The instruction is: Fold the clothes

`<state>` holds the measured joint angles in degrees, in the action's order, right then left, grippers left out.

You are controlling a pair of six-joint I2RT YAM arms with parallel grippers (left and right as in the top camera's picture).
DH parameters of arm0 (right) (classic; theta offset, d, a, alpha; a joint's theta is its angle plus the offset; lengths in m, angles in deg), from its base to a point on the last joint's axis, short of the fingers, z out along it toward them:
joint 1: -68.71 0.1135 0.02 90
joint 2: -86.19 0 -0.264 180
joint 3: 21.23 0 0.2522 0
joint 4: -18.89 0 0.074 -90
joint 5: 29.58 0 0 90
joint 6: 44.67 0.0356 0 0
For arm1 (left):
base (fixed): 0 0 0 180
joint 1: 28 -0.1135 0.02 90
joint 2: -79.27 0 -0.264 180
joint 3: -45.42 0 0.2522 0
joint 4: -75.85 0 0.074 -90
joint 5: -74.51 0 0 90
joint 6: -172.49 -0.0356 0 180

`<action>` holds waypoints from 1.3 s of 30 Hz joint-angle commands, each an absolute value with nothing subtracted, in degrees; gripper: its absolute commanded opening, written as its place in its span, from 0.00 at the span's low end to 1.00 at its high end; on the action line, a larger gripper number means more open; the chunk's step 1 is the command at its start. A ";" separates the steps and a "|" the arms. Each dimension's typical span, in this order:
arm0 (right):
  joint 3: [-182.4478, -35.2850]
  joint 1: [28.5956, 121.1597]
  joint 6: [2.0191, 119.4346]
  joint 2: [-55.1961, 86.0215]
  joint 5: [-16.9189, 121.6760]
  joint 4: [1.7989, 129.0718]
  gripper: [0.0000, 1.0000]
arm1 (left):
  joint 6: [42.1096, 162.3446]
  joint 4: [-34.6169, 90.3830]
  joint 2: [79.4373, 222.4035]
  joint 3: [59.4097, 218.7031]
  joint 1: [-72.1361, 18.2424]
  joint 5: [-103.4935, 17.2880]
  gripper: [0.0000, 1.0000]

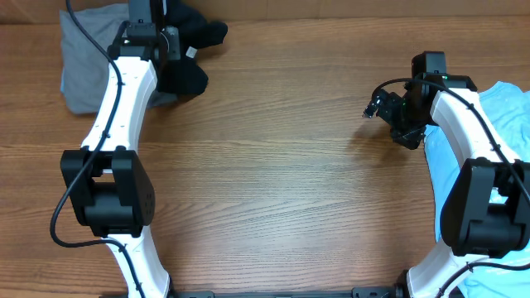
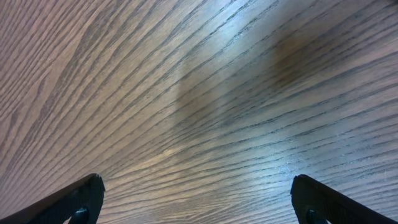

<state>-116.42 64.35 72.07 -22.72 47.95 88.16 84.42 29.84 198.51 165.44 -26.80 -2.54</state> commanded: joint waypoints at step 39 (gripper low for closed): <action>-117.45 64.46 72.09 -20.95 48.32 87.98 1.00 | 85.23 37.93 204.22 167.36 -43.00 -1.14 0.08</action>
